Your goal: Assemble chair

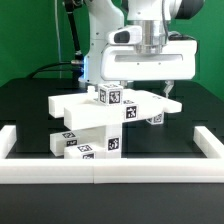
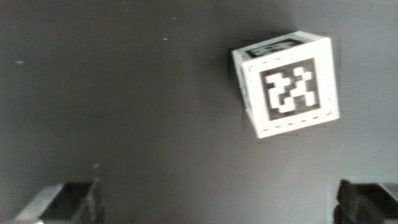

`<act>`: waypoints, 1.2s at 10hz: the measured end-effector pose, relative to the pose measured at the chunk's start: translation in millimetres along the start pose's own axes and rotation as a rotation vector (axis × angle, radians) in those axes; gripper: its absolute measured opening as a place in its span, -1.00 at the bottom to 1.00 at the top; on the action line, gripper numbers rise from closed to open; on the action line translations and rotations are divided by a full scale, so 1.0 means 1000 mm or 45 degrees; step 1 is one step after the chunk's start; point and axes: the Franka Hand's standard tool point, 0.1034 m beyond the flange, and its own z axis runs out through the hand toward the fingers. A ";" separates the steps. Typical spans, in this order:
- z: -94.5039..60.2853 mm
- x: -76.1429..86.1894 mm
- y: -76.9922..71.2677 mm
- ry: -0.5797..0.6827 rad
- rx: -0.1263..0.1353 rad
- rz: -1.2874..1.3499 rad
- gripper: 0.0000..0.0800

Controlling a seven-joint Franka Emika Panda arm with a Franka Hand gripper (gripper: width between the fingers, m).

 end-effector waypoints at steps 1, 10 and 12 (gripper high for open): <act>0.000 0.001 -0.003 0.007 0.000 -0.065 0.62; 0.002 0.006 0.001 0.022 -0.007 -0.257 0.62; 0.004 0.010 -0.006 0.026 -0.007 -0.280 0.62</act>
Offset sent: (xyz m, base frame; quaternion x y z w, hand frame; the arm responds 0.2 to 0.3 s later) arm 0.0000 0.0000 0.0000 0.0000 0.0000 0.0000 1.0000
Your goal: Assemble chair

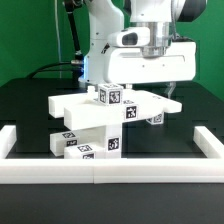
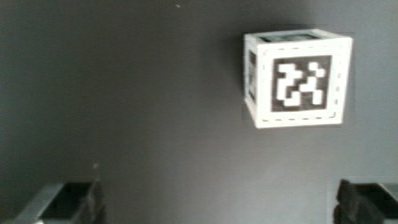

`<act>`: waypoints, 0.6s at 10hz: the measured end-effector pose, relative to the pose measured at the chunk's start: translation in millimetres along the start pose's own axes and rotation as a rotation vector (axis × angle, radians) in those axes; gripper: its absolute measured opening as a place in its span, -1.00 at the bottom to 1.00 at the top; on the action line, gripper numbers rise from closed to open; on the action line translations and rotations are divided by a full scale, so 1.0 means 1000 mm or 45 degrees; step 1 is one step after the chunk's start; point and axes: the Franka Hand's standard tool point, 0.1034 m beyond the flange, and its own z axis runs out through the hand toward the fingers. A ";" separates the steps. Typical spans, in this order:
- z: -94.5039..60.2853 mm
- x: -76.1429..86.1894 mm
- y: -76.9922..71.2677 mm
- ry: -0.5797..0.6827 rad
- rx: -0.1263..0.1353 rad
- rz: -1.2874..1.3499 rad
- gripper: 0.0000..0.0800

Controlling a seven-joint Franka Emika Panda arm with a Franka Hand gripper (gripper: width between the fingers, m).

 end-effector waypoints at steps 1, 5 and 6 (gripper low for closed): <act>0.001 0.002 0.000 0.003 -0.003 -0.034 0.62; 0.001 0.001 0.000 0.000 -0.003 -0.028 0.62; 0.002 0.001 -0.005 -0.002 0.000 -0.025 0.62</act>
Offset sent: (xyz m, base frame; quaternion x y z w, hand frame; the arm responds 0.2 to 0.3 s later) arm 0.0000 0.0000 0.0000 0.0000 0.0000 0.0000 1.0000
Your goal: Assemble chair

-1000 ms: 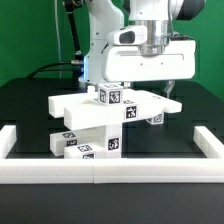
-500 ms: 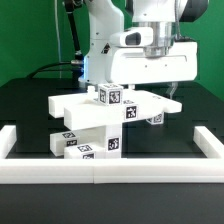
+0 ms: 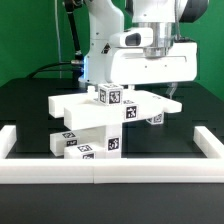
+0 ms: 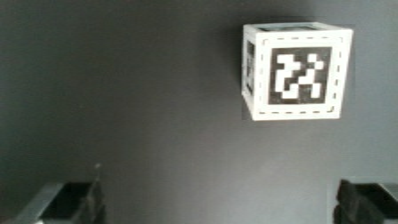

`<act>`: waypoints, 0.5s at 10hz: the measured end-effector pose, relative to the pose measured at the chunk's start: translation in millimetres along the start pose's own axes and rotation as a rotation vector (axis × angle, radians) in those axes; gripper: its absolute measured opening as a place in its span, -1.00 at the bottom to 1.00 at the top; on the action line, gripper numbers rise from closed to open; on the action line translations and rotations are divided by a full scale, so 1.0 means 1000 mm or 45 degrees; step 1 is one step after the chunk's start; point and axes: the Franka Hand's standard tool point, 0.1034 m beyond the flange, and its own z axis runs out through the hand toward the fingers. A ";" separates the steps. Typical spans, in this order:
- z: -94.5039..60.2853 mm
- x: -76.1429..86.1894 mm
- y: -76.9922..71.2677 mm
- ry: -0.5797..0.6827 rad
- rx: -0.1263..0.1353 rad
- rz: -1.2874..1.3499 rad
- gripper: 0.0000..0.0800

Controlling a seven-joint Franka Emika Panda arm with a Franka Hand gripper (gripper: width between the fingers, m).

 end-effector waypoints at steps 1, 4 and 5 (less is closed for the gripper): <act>0.000 0.001 -0.007 0.001 0.004 -0.001 0.62; -0.001 0.005 -0.016 0.005 0.007 -0.001 0.62; 0.000 0.004 -0.016 0.002 0.007 0.007 0.62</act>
Offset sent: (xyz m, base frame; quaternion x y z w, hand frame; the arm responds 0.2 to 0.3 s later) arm 0.0104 0.0096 0.0007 -0.0072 -0.0065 -0.0085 0.9999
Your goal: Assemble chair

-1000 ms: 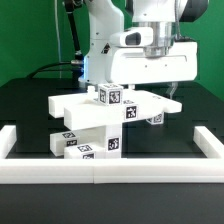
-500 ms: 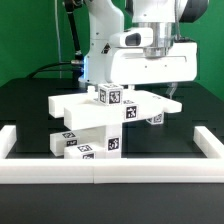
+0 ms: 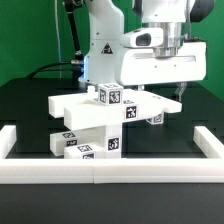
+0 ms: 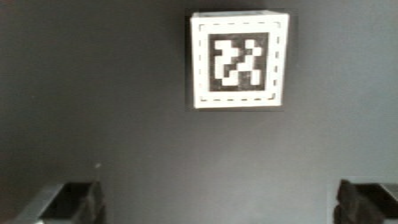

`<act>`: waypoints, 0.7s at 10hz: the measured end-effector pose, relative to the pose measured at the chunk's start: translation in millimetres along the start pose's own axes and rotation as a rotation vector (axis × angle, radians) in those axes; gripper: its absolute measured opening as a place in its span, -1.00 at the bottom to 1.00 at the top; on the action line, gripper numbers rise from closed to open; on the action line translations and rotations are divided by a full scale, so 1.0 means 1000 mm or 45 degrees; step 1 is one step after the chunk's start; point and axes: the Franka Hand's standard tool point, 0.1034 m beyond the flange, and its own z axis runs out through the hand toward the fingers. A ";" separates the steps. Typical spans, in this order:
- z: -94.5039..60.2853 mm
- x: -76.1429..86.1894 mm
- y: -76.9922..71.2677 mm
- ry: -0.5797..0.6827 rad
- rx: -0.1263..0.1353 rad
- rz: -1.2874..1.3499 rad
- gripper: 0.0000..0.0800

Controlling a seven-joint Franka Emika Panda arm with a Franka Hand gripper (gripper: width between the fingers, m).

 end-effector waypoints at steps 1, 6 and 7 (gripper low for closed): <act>0.000 0.000 0.001 0.000 0.000 0.002 0.62; 0.005 -0.015 -0.005 -0.028 0.000 -0.002 0.62; 0.007 -0.015 -0.004 -0.030 -0.001 -0.002 0.62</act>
Offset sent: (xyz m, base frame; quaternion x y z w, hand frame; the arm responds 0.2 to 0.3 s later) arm -0.0227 0.0040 -0.0020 -0.0011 0.0023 0.0014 1.0000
